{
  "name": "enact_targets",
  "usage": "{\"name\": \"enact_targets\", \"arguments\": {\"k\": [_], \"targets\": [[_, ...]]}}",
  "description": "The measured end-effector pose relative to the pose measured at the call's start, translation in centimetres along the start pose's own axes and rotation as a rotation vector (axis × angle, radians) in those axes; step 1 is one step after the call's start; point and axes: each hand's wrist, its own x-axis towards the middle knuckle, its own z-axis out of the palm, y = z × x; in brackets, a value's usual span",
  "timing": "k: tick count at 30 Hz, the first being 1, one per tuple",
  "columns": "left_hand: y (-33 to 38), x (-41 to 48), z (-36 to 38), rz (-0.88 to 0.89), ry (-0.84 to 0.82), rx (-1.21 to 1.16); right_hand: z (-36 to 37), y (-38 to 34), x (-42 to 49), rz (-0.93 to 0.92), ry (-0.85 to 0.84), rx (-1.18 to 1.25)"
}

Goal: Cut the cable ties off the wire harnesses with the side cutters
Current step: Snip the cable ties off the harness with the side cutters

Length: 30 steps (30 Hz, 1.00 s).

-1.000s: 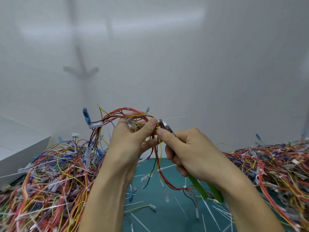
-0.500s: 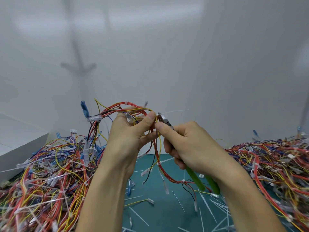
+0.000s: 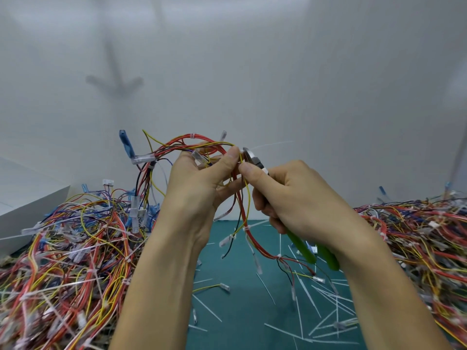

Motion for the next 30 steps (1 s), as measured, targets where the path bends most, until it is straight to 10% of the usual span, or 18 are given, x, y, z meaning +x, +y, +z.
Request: {"name": "enact_targets", "arguments": {"k": [30], "targets": [[0.4, -0.3, 0.3, 0.020, -0.031, 0.141, -1.5, 0.3, -0.4, -0.049, -0.056, -0.053]]}}
